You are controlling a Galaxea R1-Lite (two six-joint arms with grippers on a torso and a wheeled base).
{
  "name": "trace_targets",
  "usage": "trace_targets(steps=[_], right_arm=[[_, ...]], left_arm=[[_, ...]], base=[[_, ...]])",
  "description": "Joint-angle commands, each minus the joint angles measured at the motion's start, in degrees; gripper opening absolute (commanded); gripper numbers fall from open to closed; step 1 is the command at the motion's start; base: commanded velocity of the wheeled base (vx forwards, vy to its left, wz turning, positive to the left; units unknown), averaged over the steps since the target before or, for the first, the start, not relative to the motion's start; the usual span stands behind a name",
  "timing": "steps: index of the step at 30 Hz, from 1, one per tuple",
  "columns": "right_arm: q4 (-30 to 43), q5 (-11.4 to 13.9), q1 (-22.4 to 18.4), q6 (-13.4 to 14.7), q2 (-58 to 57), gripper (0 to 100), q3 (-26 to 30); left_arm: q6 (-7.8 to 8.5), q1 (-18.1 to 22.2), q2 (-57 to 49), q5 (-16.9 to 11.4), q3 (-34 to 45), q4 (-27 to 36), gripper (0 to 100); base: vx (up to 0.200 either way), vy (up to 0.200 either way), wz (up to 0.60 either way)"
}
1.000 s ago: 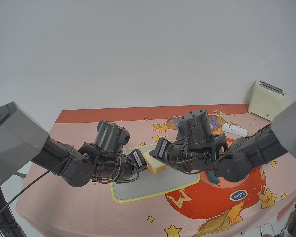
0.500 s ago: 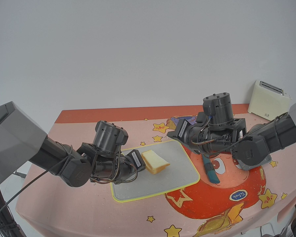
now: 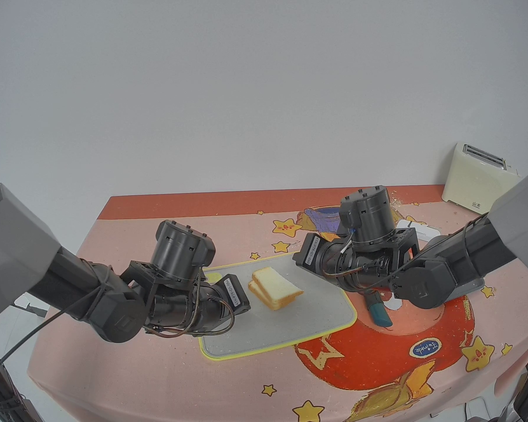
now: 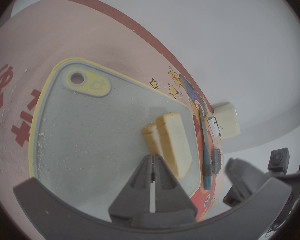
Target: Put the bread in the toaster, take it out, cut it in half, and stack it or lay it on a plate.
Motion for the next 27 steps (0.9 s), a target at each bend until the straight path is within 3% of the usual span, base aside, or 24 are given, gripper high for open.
trace_targets(steps=[1, 5, 6, 14, 21, 27], right_arm=[[-0.05, -0.61, 0.77, -0.57, 1.53, 0, 0.22], [-0.14, -0.78, 1.39, -0.57, 1.27, 0, 0.31], [-0.14, -0.78, 1.3, -0.57, 1.44, 0, 0.22], [-0.14, -0.87, 1.21, -0.66, 1.79, 0, -0.04], [-0.23, -1.05, 0.86, -0.66, 3.02, 0, -0.4], [-0.14, -1.4, 0.68, -0.84, 4.78, 0, -1.01]], left_arm=[[0.57, 2.6, -11.7, -2.39, 5.58, -0.05, 0], [2.94, 7.35, -18.74, -7.93, 6.55, 2.41, 0], [3.47, 8.58, -19.7, -8.9, 6.55, 3.81, 100], [7.51, 20.27, -20.49, -20.5, 7.07, 7.68, 100], [8.39, 20.79, -15.66, -22.08, 7.42, 7.42, 100], [8.83, 18.69, -10.74, -22.08, 6.63, 7.07, 100]], base=[[0.0, 0.0, 0.0], [0.0, 0.0, 0.0], [0.0, 0.0, 0.0], [0.0, 0.0, 0.0], [0.0, 0.0, 0.0], [0.0, 0.0, 0.0]])
